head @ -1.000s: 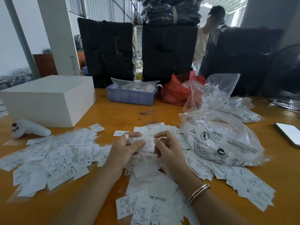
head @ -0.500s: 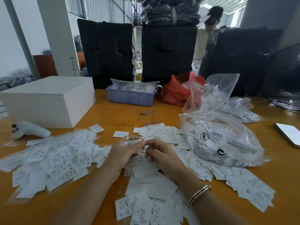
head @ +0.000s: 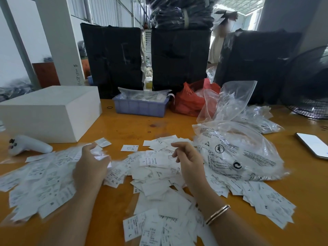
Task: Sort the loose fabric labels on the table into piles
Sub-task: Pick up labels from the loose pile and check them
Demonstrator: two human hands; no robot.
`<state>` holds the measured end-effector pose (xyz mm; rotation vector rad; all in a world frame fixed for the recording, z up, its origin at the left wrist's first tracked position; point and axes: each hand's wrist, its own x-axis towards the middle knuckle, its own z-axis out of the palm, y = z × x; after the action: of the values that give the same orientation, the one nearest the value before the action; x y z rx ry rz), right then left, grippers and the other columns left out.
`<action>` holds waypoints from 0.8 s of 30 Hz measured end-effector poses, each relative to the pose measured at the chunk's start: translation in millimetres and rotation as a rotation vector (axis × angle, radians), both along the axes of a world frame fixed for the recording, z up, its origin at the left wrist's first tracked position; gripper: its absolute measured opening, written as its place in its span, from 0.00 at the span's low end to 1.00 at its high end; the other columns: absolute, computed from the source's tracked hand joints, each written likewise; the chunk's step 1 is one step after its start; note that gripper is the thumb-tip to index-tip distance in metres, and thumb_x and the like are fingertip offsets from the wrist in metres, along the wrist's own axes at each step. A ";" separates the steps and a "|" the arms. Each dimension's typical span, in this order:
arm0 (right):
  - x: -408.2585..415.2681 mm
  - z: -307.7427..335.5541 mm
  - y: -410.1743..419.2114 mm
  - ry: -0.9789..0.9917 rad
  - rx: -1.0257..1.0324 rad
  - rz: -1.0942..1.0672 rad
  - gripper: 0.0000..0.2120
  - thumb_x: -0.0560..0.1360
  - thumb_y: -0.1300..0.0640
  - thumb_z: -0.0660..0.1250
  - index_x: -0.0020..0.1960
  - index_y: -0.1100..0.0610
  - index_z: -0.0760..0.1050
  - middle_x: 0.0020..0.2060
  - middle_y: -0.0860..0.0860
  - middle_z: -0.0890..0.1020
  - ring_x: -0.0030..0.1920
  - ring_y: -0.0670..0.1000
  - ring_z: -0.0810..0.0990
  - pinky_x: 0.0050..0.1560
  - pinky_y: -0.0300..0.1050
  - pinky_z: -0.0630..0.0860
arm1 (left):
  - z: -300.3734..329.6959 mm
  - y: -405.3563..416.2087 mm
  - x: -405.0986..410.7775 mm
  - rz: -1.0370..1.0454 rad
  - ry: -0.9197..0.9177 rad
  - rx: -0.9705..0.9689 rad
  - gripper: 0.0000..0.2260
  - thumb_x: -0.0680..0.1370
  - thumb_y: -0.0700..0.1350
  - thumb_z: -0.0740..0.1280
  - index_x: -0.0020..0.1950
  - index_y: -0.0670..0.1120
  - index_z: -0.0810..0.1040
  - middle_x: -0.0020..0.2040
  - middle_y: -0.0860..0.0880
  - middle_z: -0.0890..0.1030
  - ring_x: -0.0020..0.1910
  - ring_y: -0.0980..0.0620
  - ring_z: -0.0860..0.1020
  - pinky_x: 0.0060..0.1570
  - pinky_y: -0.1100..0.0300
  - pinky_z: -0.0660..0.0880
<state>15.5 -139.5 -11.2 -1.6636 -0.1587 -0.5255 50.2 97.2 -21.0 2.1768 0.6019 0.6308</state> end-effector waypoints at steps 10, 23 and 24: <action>3.8 23.7 -24.1 -0.208 -0.074 -0.266 0.13 0.77 0.69 0.59 0.48 0.55 0.78 0.36 0.47 0.79 0.27 0.44 0.68 0.26 0.38 0.65 | 3.6 -16.2 -7.8 -0.177 -0.124 0.572 0.15 0.74 0.42 0.70 0.60 0.46 0.77 0.59 0.43 0.77 0.60 0.42 0.71 0.55 0.47 0.69; 47.9 26.8 -151.1 0.766 -1.004 -0.459 0.15 0.79 0.54 0.59 0.63 0.55 0.74 0.62 0.54 0.76 0.63 0.57 0.72 0.62 0.50 0.69 | -7.3 -59.7 -19.7 -0.968 -0.278 0.550 0.07 0.78 0.45 0.66 0.53 0.53 0.81 0.49 0.61 0.79 0.51 0.62 0.72 0.52 0.72 0.63; 47.5 26.5 -150.4 0.752 -1.007 -0.475 0.13 0.79 0.53 0.60 0.59 0.55 0.77 0.58 0.53 0.79 0.60 0.56 0.74 0.60 0.50 0.70 | -8.0 -59.2 -19.4 -0.968 -0.268 0.539 0.07 0.78 0.45 0.66 0.53 0.53 0.81 0.49 0.61 0.79 0.51 0.62 0.72 0.52 0.72 0.64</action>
<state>63.0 -289.9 15.3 -2.7976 0.6422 -0.1007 30.8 38.0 -29.0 2.4384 -0.8304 0.5435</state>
